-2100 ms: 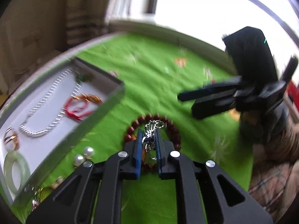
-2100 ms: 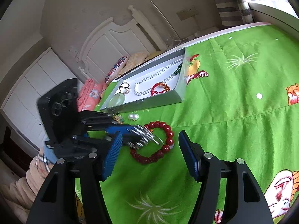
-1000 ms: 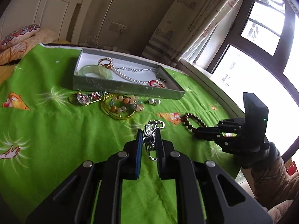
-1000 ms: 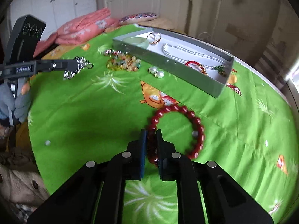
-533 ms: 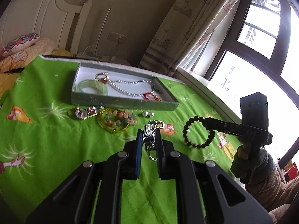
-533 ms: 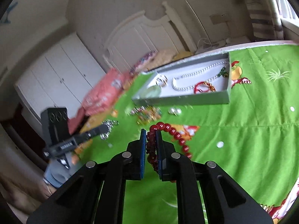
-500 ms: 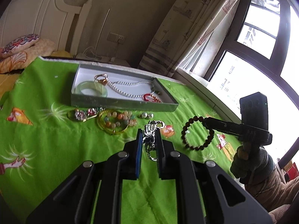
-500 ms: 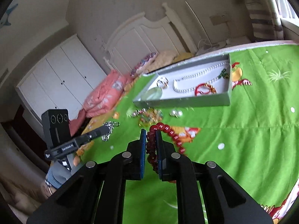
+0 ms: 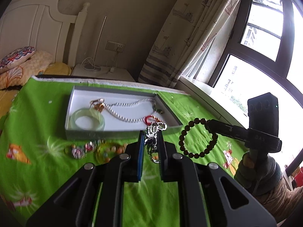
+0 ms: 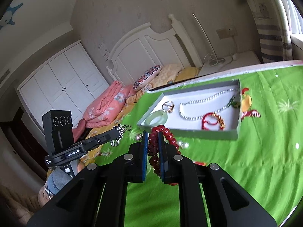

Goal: Organize jewelry
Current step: 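Carry the pendant with the left gripper into the white box while the right gripper drops the bracelet there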

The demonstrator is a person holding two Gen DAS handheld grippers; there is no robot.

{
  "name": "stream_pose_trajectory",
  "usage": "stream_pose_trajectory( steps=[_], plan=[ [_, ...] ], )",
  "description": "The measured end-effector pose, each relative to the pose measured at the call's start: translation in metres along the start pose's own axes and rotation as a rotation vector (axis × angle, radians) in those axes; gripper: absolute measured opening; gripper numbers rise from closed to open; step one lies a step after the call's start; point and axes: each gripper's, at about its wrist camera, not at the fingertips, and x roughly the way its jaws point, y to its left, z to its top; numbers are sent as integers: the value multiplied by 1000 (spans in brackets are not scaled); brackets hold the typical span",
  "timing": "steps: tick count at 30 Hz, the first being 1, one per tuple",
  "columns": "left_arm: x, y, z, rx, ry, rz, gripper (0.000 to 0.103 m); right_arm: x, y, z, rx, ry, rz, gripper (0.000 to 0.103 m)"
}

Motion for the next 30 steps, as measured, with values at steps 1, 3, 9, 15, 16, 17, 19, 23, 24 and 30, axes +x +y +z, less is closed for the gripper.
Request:
stream_pose_trajectory(
  steps=[1, 3, 9, 15, 16, 17, 19, 23, 24, 30],
  plan=[
    [4, -1, 6, 6, -1, 5, 12, 1, -1, 3, -3, -3, -2, 11],
    [11, -2, 15, 16, 0, 12, 12, 3, -4, 11, -4, -19, -16, 11],
    [39, 5, 40, 7, 11, 39, 12, 16, -19, 36, 6, -36, -55, 11],
    [67, 17, 52, -1, 40, 73, 12, 38, -35, 55, 12, -22, -93, 11],
    [73, 19, 55, -3, 47, 80, 12, 42, -37, 57, 8, -19, -106, 11],
    [77, 21, 56, -5, 50, 83, 12, 46, -38, 59, 3, -17, -120, 11],
    [87, 24, 62, -9, 62, 91, 12, 54, -42, 64, -1, -14, -139, 11],
    [106, 29, 67, -18, 88, 102, 12, 68, -47, 77, -41, -19, -206, 11],
    [113, 30, 68, -18, 99, 108, 12, 70, -48, 79, -44, -19, -217, 12],
    [148, 37, 73, -31, 151, 139, 12, 94, -67, 93, -53, -2, -304, 11]
  ],
)
